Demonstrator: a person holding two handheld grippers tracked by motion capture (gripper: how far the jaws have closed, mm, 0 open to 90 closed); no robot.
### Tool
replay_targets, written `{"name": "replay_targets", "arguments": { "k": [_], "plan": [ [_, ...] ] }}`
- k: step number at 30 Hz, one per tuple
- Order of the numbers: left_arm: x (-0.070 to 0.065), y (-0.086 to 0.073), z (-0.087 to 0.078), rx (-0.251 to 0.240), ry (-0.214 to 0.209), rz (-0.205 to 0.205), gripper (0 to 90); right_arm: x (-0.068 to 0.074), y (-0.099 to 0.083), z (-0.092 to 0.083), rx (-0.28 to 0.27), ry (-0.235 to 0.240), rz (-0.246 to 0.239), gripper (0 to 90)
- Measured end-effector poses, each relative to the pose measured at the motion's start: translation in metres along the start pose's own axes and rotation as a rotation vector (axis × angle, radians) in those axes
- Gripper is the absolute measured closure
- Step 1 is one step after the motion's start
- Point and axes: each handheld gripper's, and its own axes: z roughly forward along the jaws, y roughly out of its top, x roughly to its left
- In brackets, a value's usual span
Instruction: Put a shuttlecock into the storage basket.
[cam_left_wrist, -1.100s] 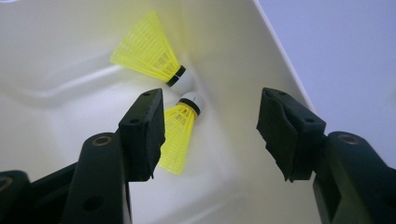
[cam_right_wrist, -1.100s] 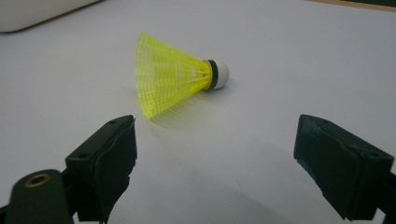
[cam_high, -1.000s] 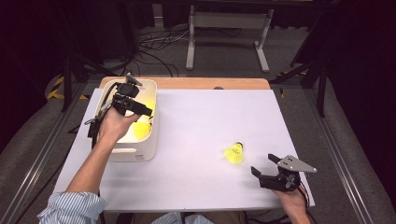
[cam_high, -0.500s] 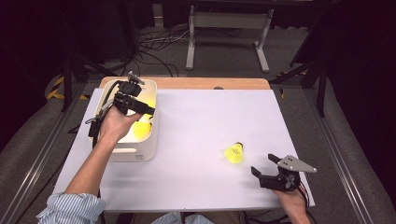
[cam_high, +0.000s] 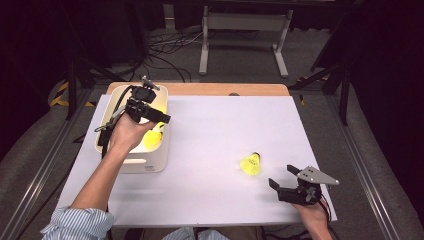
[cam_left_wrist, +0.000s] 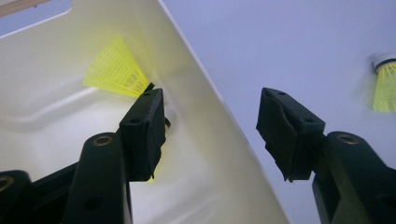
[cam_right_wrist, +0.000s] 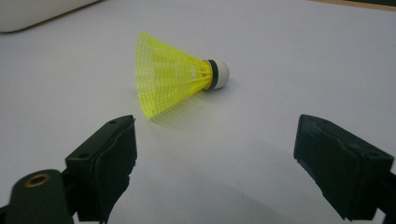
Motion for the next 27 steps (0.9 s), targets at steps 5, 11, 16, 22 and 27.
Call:
{"name": "replay_targets", "arguments": {
  "k": [5, 11, 16, 22, 27],
  "plan": [
    [-0.004, 0.001, 0.000, -0.001, -0.003, 0.009, 42.2, 0.000, 0.000, 0.000, -0.001, 0.000, 0.002, 14.0],
    [-0.008, 0.003, 0.002, -0.001, -0.005, 0.030, 41.8, 0.000, 0.000, 0.000, -0.001, -0.001, 0.001, 14.0],
    [-0.013, 0.004, 0.004, 0.003, -0.010, 0.045, 41.6, 0.000, 0.000, 0.000, -0.001, 0.000, 0.000, 14.0],
    [-0.019, 0.006, 0.007, 0.002, -0.020, 0.053, 41.5, 0.000, 0.000, 0.000, -0.001, -0.002, 0.001, 14.0],
    [-0.022, 0.007, 0.009, 0.004, -0.012, 0.068, 40.9, -0.001, 0.000, 0.000, 0.001, -0.005, 0.004, 14.0]
  ]
}}
